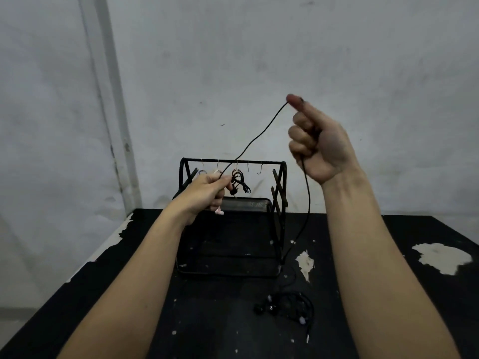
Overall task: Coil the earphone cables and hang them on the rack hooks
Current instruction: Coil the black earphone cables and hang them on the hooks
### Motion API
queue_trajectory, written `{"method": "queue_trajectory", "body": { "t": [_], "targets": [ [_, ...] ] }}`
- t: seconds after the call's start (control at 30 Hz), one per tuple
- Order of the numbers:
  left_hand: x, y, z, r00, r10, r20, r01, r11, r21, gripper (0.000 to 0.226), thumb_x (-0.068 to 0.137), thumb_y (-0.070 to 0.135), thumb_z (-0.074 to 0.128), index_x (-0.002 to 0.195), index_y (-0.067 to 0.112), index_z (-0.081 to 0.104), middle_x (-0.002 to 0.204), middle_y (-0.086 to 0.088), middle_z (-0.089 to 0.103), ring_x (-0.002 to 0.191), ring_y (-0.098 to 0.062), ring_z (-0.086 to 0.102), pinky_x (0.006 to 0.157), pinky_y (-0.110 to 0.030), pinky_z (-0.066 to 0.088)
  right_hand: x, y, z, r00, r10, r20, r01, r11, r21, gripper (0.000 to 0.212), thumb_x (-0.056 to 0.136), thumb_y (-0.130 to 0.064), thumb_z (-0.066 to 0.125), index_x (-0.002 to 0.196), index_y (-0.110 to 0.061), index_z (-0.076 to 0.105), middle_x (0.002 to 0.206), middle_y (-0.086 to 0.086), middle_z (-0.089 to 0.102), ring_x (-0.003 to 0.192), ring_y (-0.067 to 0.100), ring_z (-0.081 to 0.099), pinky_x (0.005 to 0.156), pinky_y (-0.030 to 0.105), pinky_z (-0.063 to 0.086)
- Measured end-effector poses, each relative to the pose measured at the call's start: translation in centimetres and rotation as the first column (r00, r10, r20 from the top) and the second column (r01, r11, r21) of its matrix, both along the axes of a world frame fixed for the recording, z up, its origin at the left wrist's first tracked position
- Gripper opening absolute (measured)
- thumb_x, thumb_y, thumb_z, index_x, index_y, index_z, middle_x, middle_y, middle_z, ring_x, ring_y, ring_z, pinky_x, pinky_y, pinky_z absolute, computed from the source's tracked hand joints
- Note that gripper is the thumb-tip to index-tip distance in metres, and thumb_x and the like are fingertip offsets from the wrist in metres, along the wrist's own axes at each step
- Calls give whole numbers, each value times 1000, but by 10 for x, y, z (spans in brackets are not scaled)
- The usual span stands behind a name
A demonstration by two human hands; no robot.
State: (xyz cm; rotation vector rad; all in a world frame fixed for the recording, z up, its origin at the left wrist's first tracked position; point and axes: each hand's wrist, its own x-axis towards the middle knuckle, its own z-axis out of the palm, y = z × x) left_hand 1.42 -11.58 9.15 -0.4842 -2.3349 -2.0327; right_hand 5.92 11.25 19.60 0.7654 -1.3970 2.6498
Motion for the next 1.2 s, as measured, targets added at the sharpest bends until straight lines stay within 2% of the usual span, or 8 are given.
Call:
{"method": "queue_trajectory", "body": {
  "t": [0.27, 0.4, 0.5, 0.63, 0.73, 0.83, 1.07, 1.2],
  "targets": [
    [14, -3, 23, 997, -78, 18, 70, 959, 274, 30, 103, 24, 40, 77, 16, 51, 54, 7, 18, 43, -8, 14, 42, -18, 8, 1, -5, 5, 988, -155, -28, 152, 892, 425, 18, 101, -25, 53, 103, -13, 66, 62, -5, 32, 47, 9, 22, 43, 21, 15],
    [23, 4, 39, 997, -54, -49, 63, 977, 203, 28, 99, 19, 39, 75, 16, 53, 57, 5, 17, 44, -8, 10, 42, -17, 6, -5, -8, -21, 915, -397, -77, 307, 558, 771, 20, 98, -20, 57, 108, -5, 66, 77, 3, 57, 57, 15, 54, 54, 29, 46],
    [27, 10, 49, 996, -9, -94, 14, 998, 60, 29, 101, 18, 38, 77, 14, 54, 54, 6, 20, 41, -7, 12, 42, -14, 7, -7, -10, -29, 825, -509, -244, 415, 254, 873, 50, 93, -10, 48, 143, -8, 47, 120, 7, 64, 81, 15, 64, 62, 23, 55],
    [35, 20, 61, 993, -11, -116, 6, 999, -39, 29, 101, 21, 41, 77, 16, 56, 52, 8, 25, 42, -8, 15, 42, -18, 7, 0, -19, -24, 931, -244, -273, 361, 500, 787, 66, 95, -1, 51, 155, -12, 28, 150, 2, 48, 137, 11, 45, 114, 30, 36],
    [40, 23, 68, 992, -9, -122, 5, 999, -37, 30, 101, 22, 43, 74, 19, 56, 52, 8, 25, 43, -9, 15, 42, -17, 8, 7, -23, -22, 973, -15, -228, 204, 512, 834, 42, 99, -18, 61, 139, -10, 52, 97, 2, 72, 93, 17, 71, 95, 28, 48],
    [42, 17, 69, 995, -27, -93, 29, 1000, 11, 28, 101, 23, 45, 75, 18, 54, 54, 6, 21, 42, -8, 14, 40, -15, 8, 10, -20, -20, 965, -53, -255, 244, 532, 811, 23, 102, -25, 55, 97, -8, 69, 60, -4, 43, 50, 12, 42, 61, 32, 43],
    [46, 10, 48, 983, -180, -40, 181, 983, 14, 31, 102, 29, 48, 73, 17, 52, 54, 5, 26, 47, -11, 23, 43, -19, 22, 9, -13, -5, 890, -438, -127, 444, 765, 467, 31, 105, -29, 48, 80, -13, 57, 54, -6, 32, 42, 10, 26, 47, 26, 22],
    [50, 15, 45, 984, -172, -43, 173, 985, 14, 31, 103, 30, 47, 75, 18, 52, 57, 6, 29, 50, -11, 26, 51, -24, 27, 6, -9, -11, 775, -611, -162, 576, 576, 580, 20, 95, -24, 55, 101, -12, 69, 76, -1, 57, 62, 13, 52, 65, 31, 42]
  ]
}}
